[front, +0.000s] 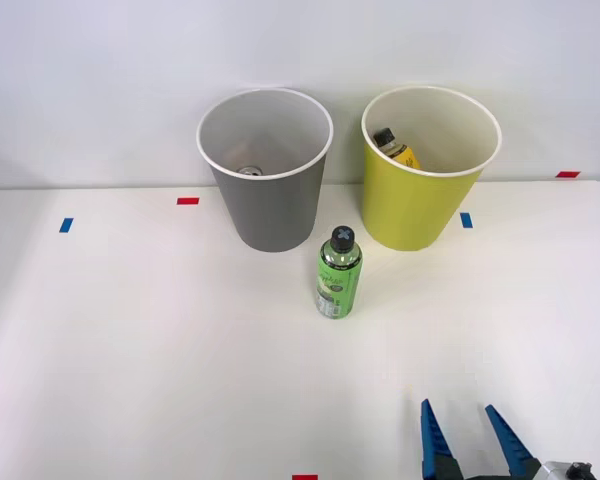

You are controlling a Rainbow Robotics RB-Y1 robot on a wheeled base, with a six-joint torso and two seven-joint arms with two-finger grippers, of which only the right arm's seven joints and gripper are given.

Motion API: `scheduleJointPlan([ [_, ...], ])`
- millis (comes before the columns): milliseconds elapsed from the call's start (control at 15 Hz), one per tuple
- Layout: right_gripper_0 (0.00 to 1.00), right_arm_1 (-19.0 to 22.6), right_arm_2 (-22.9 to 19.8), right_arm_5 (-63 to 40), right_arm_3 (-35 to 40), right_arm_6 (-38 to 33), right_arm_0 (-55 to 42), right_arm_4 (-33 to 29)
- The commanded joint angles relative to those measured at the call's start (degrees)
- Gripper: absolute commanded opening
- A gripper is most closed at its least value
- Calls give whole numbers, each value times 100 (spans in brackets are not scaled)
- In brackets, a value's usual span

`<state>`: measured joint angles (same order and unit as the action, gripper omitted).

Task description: Put cans in the gray bin, plastic bottles in the light green bin

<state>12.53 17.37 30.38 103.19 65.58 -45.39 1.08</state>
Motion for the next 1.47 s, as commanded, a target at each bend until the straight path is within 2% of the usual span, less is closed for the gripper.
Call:
scheduleJointPlan([
  [67, 100, 83, 38, 74, 9, 60, -66, 33],
  [600, 100, 215, 398, 1164, 0, 297, -101, 51],
  [667, 100, 215, 398, 1322, 0, 745, -154, 77],
  [933, 100, 162, 346, 1366, 0, 1730, -374, 209],
  [1467, 100, 110, 346, 1366, 0, 1853, -567, 305],
])
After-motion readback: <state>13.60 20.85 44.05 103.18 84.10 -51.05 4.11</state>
